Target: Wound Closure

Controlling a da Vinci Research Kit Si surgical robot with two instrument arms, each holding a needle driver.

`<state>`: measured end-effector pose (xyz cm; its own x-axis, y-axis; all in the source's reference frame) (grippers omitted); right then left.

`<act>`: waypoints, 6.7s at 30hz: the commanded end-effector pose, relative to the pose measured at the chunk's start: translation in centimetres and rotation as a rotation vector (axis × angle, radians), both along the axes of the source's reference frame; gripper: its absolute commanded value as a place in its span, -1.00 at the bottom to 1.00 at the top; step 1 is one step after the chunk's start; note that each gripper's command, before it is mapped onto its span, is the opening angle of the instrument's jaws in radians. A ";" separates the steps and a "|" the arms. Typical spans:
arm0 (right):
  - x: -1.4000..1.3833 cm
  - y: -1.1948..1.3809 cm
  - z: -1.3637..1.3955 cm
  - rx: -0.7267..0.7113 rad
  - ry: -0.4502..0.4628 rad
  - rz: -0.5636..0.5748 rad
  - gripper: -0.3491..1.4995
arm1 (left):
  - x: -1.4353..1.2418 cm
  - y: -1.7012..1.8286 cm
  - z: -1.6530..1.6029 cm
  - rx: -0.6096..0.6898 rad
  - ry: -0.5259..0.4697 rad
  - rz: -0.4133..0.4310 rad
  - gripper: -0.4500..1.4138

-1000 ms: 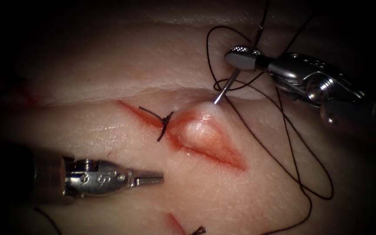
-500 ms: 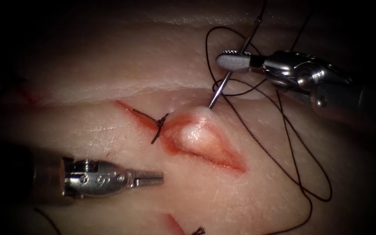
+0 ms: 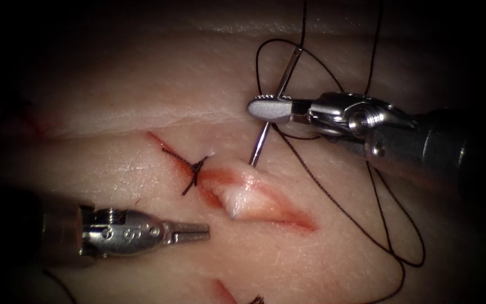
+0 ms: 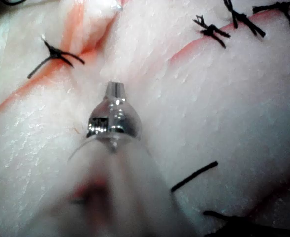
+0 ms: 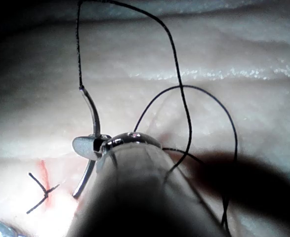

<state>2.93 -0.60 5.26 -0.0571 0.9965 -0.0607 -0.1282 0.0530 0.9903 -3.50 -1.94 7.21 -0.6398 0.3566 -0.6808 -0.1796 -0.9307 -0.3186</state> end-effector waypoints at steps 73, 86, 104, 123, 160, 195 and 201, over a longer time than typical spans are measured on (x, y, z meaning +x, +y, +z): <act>-0.07 -0.21 0.06 -0.247 -0.171 0.092 0.85 | -0.08 -0.08 -0.11 -0.113 -0.015 0.111 -0.44; -0.57 -0.11 -0.01 -0.288 -0.140 0.153 0.80 | -0.37 -0.13 -0.65 -0.447 -0.096 0.404 0.39; -0.48 -0.37 0.24 -0.329 -0.151 0.147 0.78 | -0.51 0.08 -0.34 -0.479 -0.153 0.379 0.30; -0.78 -0.50 -0.06 -0.633 -0.244 -0.037 0.20 | -0.43 -0.10 -0.68 -0.145 -0.345 0.361 -1.00; -0.43 -0.94 -1.09 -0.258 -0.114 0.056 0.36 | -0.32 0.86 -2.54 -0.384 -0.330 0.037 -1.00; 0.04 -0.47 -0.63 0.145 -0.108 0.125 0.78 | -0.50 0.46 -1.88 -0.756 -0.201 0.158 -1.00; 0.06 -0.46 -0.62 0.151 -0.093 0.106 -0.02 | -0.50 0.39 -1.86 -0.761 -0.204 0.164 -1.00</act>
